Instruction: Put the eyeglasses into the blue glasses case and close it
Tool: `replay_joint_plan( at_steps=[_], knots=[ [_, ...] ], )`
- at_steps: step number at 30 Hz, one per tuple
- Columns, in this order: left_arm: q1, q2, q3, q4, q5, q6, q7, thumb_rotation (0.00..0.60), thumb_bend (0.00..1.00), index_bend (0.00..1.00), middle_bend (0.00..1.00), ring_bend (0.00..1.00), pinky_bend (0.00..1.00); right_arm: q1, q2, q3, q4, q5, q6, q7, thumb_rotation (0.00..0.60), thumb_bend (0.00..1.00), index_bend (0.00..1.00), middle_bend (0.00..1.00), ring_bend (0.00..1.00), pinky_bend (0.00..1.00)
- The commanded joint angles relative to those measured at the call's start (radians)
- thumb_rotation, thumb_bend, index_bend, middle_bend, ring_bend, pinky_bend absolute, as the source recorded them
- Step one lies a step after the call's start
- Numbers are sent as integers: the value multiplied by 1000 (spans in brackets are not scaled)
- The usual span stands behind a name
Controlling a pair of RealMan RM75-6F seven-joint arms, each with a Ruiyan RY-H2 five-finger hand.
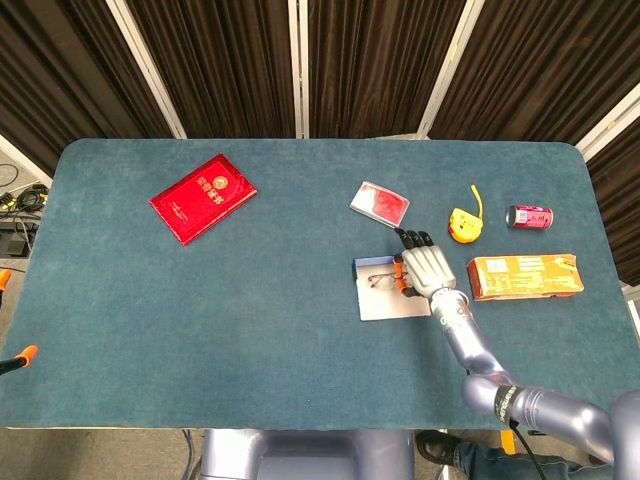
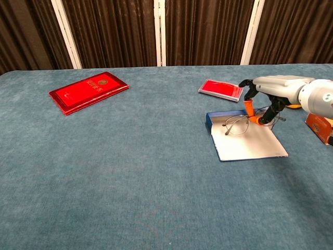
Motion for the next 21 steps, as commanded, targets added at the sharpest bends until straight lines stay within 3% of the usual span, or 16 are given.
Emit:
replay_joint_plan(
  at_steps=[1,21],
  knots=[
    [-2,-1,-1,1,-4,-1,1,600,0,0,0,0,0,11,-9,-2,20,5,-2,-5,600,376,629,0,0,0],
    [-12,-6,-2,8,-28,-9,8,600,0,0,0,0,0,51,-73,9,94,83,8,-38,600,374,630,0,0,0]
  ],
)
